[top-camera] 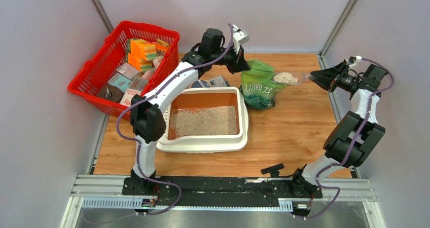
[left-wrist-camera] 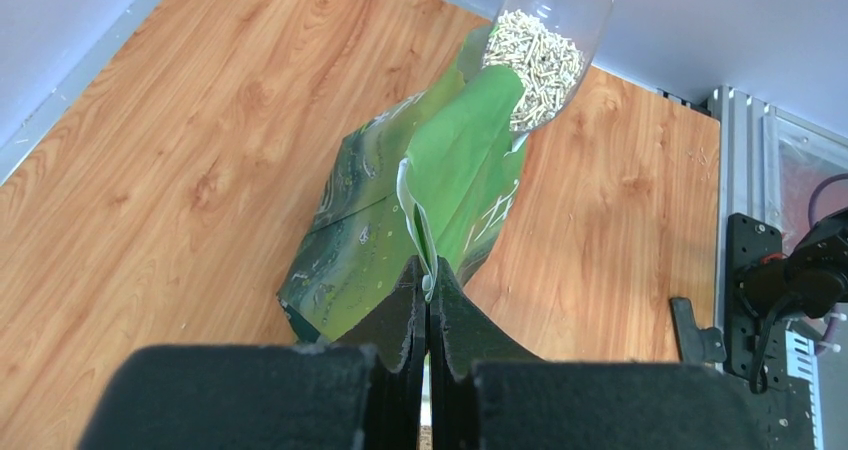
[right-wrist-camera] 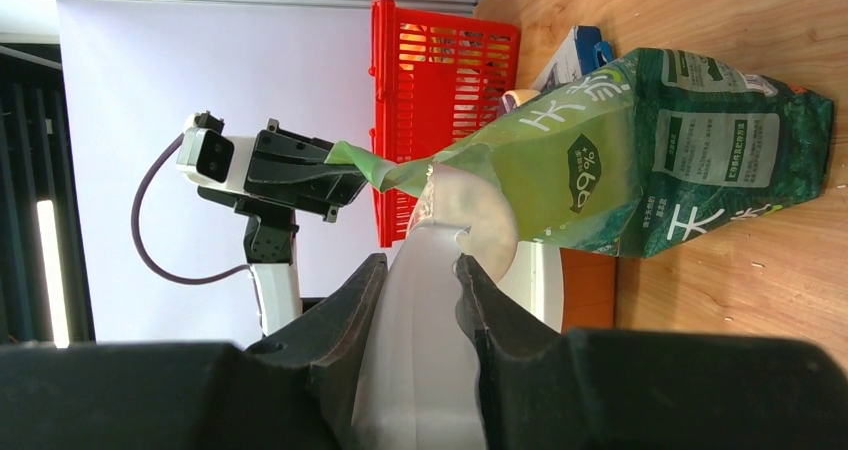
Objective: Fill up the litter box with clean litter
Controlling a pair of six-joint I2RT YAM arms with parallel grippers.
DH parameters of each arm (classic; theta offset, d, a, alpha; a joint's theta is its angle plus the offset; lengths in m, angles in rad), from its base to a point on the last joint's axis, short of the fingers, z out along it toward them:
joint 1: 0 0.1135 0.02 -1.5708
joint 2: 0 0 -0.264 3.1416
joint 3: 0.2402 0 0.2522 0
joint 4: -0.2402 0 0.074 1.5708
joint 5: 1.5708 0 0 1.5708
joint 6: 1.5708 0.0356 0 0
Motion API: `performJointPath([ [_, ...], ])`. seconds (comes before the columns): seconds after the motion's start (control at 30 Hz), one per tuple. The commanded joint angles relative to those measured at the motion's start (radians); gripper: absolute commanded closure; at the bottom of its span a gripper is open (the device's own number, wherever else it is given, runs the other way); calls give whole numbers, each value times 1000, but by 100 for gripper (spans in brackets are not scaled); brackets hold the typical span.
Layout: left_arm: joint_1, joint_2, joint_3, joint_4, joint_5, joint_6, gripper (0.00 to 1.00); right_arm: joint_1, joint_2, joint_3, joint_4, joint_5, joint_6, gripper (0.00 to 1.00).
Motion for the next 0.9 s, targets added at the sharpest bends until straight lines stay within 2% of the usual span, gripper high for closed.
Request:
performJointPath([
  [0.0,31,-21,77,29,-9,15,99,-6,-46,42,-14,-49,-3,100],
  [0.17,31,-13,83,29,-24,12,96,-6,-52,40,-23,-58,-5,100],
  [0.47,32,-12,82,26,-38,12,72,-4,-51,37,-46,-80,-9,100],
  [0.63,32,-12,83,23,-39,14,71,-3,-48,47,-100,-94,-58,100],
  [0.87,34,-10,83,20,-47,18,70,8,-37,86,-282,-126,-192,100],
])
